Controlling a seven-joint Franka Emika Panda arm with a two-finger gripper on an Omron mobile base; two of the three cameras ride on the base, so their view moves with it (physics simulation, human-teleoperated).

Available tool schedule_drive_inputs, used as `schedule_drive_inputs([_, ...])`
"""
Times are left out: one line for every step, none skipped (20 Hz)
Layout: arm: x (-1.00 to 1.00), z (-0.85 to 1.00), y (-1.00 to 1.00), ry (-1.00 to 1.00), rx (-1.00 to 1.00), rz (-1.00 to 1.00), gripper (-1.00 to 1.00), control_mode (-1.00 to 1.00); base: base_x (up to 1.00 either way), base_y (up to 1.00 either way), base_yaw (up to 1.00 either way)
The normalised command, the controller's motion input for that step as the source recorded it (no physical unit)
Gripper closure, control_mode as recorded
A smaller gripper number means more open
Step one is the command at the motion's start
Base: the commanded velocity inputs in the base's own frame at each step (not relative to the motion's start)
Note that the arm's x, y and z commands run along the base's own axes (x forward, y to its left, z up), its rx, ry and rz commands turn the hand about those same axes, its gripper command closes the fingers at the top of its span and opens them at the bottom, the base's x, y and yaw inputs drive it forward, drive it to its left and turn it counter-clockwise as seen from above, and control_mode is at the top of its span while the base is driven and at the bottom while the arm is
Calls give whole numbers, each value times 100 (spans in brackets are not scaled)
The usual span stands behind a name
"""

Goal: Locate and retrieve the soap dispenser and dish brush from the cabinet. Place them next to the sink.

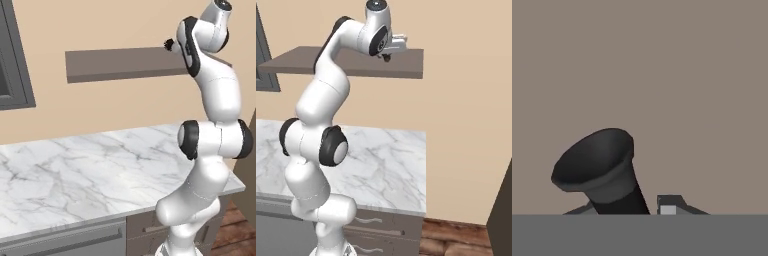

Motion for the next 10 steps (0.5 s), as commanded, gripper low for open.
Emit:
schedule_drive_inputs([-72,18,12,-4,0,-6,100,-100,0,0,0])
schedule_drive_inputs([-87,17,13,-4,0,-4,100,-100,0,0,0])
schedule_drive_inputs([-100,15,12,-4,0,-2,100,-100,0,0,0])
schedule_drive_inputs([-100,13,6,-3,0,-1,100,-100,0,0,0])
schedule_drive_inputs([-100,6,0,-5,0,0,100,-100,0,0,0])
schedule_drive_inputs([-100,2,0,-7,0,0,100,-100,0,0,0])
schedule_drive_inputs([-100,1,1,-7,0,0,100,-100,0,0,0])
schedule_drive_inputs([-100,0,11,-6,0,0,100,-100,0,0,0])
schedule_drive_inputs([-100,0,17,-6,0,0,100,-100,0,0,0])
schedule_drive_inputs([-100,0,27,-7,0,0,100,-100,0,0,0])
